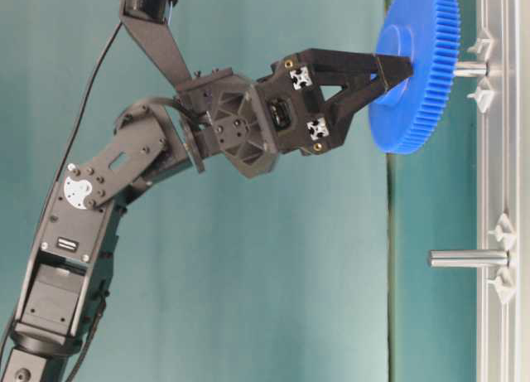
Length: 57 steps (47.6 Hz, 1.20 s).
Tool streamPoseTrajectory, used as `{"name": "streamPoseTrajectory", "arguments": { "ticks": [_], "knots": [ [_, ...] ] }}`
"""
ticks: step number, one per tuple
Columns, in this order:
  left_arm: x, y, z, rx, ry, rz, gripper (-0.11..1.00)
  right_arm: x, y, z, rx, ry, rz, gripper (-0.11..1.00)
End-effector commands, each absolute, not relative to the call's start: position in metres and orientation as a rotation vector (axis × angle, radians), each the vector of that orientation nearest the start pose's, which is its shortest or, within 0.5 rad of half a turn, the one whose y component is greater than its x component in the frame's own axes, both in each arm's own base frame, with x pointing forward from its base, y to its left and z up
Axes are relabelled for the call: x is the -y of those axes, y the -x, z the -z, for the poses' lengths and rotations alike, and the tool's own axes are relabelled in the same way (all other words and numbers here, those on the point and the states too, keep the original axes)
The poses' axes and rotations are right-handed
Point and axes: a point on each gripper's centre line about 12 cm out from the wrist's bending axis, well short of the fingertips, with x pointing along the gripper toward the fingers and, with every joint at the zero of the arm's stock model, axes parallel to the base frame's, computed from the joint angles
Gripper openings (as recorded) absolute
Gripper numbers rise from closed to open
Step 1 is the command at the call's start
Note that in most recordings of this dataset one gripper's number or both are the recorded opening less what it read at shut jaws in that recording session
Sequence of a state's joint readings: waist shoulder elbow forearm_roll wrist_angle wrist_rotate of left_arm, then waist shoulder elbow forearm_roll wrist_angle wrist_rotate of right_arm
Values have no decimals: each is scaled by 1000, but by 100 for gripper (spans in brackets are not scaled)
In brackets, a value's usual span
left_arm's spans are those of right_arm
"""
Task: Find the location of the shaft and insert the large gear.
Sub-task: 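Lower the gear onto the shaft, adjusting its position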
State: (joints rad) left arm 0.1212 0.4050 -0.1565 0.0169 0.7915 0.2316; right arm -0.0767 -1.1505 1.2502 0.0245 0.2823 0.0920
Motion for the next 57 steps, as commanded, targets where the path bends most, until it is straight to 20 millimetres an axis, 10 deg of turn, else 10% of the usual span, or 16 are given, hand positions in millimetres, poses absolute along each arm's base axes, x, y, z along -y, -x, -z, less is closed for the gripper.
{"name": "streamPoseTrajectory", "arguments": {
  "ticks": [1,46,57],
  "knots": [
    [-65,-518,-215,-1023,-170,2,84,12,-160,-234,-366,-140,97,1],
    [-65,-504,-198,-1098,-157,6,84,12,-160,-234,-366,-139,95,1],
    [-69,-511,-223,-1036,-168,-3,84,12,-159,-234,-363,-139,95,1]
  ]
}}
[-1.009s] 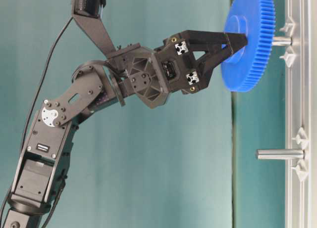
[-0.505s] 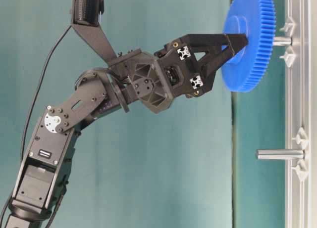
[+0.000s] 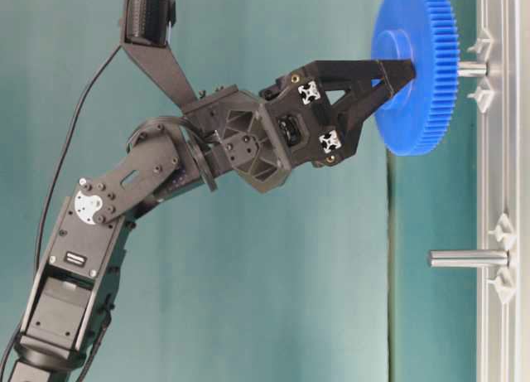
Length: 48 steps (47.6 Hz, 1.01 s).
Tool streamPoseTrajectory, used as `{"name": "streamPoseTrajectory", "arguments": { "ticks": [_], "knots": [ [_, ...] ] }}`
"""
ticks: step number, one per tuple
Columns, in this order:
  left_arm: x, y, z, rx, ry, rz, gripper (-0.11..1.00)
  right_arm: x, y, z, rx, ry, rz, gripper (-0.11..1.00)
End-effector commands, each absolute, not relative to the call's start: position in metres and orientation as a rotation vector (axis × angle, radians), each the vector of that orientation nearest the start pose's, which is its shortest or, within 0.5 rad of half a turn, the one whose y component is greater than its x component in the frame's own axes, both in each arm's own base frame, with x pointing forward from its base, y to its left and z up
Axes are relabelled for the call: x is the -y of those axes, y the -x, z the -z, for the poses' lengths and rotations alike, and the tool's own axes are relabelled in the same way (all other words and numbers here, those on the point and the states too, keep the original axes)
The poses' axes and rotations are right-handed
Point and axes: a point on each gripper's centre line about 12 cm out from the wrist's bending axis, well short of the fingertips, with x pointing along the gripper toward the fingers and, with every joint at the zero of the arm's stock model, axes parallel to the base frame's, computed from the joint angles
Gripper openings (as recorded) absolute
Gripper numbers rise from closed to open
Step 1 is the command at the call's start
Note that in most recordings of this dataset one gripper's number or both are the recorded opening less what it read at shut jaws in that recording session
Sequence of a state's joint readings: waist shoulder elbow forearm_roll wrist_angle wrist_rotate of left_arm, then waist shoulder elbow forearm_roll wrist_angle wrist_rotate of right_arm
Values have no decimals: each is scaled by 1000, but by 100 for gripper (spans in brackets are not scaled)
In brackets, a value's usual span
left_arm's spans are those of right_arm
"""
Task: Find the location of the shaft and insert the large gear.
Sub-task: 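Lower the gear onto the shaft, adjusting its position, then open the left gripper to release the gear on the shaft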
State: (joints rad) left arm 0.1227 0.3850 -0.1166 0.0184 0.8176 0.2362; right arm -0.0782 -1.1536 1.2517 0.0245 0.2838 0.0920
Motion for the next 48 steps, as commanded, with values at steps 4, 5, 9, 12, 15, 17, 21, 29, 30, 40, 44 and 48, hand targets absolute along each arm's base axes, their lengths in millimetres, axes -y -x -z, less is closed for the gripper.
{"name": "streamPoseTrajectory", "arguments": {
  "ticks": [4,5,9,12,15,17,21,29,30,40,44,48],
  "knots": [
    [-70,-513,-224,-1030,-167,-5,84,12,-159,-235,-360,-139,95,1],
    [-70,-513,-225,-1026,-168,-6,85,12,-159,-235,-360,-139,95,1],
    [-70,-516,-225,-1021,-168,-7,85,12,-158,-235,-357,-139,95,1],
    [-70,-519,-228,-1012,-170,-7,85,12,-158,-235,-355,-139,95,1],
    [-70,-521,-231,-1005,-171,-8,85,12,-158,-235,-357,-139,95,1],
    [-71,-521,-233,-1000,-172,-9,84,12,-158,-235,-355,-139,95,1],
    [-73,-524,-240,-981,-174,-14,85,12,-158,-235,-357,-139,95,1],
    [-76,-531,-260,-927,-178,-25,84,12,-158,-235,-357,-139,95,1],
    [-76,-532,-261,-922,-177,-27,84,12,-158,-235,-357,-139,95,1],
    [-76,-532,-262,-928,-176,-27,82,12,-158,-236,-354,-139,94,1],
    [-76,-531,-262,-933,-175,-27,81,12,-158,-236,-355,-139,95,1],
    [-76,-530,-264,-930,-176,-27,79,12,-158,-235,-355,-139,95,1]
  ]
}}
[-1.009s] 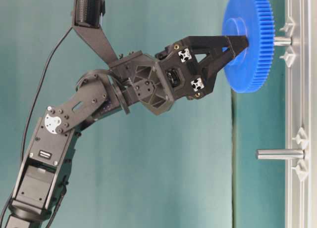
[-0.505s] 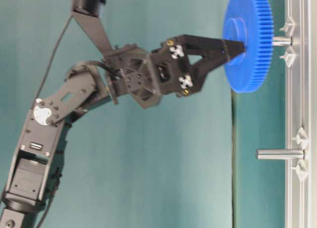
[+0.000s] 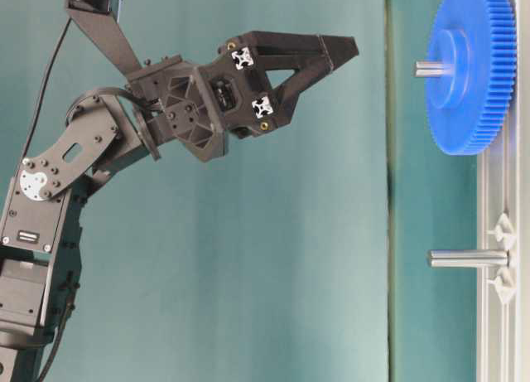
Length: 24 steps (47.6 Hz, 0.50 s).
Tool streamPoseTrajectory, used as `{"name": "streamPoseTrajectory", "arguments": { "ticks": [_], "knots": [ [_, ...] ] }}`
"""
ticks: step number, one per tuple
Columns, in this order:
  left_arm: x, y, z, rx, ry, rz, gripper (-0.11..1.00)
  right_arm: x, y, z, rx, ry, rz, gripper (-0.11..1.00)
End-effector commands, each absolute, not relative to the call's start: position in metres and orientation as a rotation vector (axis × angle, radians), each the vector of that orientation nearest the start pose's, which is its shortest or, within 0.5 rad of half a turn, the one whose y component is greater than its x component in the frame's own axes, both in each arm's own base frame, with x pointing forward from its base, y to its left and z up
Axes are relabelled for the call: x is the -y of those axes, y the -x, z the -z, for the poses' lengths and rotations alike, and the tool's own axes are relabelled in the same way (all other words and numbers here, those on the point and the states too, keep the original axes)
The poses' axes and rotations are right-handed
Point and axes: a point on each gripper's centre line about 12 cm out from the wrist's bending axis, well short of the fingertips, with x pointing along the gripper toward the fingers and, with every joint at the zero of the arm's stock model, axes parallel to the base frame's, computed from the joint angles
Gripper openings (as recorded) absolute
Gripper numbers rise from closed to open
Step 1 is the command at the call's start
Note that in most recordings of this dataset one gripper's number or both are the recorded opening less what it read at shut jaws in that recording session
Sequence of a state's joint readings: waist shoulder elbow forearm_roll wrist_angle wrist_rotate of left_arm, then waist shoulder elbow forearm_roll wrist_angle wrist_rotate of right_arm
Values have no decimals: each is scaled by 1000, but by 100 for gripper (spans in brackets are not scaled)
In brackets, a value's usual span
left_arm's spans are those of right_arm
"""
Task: Find the location of the shaft and insert the large gear.
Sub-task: 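Open the left gripper to release the gear on the shaft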
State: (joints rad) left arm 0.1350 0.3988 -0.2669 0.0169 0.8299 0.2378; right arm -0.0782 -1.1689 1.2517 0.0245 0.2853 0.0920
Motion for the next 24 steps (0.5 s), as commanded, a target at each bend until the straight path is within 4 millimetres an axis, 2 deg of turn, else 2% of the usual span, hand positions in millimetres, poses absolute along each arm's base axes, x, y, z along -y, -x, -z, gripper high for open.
{"name": "streamPoseTrajectory", "arguments": {
  "ticks": [1,14,24],
  "knots": [
    [-76,-530,-265,-930,-174,-28,79,12,-158,-236,-354,-139,94,1],
    [-75,-521,-257,-977,-136,-38,79,12,-158,-236,-354,-139,94,1],
    [-77,-508,-275,-920,-70,-86,79,12,-156,-237,-346,-139,94,1]
  ]
}}
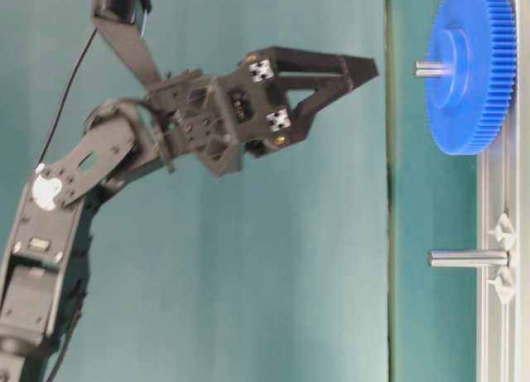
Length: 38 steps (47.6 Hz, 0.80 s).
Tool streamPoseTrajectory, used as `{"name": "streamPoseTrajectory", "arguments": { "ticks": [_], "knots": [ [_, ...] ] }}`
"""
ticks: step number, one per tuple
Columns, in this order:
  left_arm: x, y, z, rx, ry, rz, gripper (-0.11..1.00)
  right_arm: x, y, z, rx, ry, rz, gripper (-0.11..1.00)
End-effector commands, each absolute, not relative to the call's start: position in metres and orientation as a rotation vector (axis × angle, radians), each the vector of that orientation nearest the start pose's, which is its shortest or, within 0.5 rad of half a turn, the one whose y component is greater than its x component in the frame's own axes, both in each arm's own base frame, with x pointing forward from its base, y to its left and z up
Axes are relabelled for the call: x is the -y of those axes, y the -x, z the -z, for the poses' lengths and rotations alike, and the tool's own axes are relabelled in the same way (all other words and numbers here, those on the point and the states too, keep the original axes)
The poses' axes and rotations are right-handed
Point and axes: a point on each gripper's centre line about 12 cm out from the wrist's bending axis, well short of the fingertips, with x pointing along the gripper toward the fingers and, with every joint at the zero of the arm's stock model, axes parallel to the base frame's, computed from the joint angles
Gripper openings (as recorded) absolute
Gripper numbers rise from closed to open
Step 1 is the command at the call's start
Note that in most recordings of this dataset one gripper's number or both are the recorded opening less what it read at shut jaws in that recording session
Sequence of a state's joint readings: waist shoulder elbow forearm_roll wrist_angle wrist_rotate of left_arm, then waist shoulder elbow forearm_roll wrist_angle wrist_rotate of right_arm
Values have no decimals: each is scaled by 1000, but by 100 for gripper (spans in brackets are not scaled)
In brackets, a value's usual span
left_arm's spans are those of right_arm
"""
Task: Find the location of the shaft and insert the large gear.
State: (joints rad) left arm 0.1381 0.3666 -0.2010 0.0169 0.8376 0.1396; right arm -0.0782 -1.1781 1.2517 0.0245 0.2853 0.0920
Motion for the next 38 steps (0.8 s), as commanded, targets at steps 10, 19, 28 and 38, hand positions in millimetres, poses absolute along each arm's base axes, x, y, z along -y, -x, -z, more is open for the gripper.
{"name": "streamPoseTrajectory", "arguments": {
  "ticks": [10,19,28,38],
  "knots": [
    [-72,-487,-288,-872,-33,-106,79,12,-156,-237,-341,-139,94,1],
    [-69,-470,-304,-781,-11,-122,79,12,-156,-237,-343,-139,94,1],
    [-58,-452,-311,-709,-21,-108,79,12,-156,-237,-345,-139,94,1],
    [-53,-432,-314,-695,-20,-103,79,12,-156,-236,-345,-137,94,1]
  ]
}}
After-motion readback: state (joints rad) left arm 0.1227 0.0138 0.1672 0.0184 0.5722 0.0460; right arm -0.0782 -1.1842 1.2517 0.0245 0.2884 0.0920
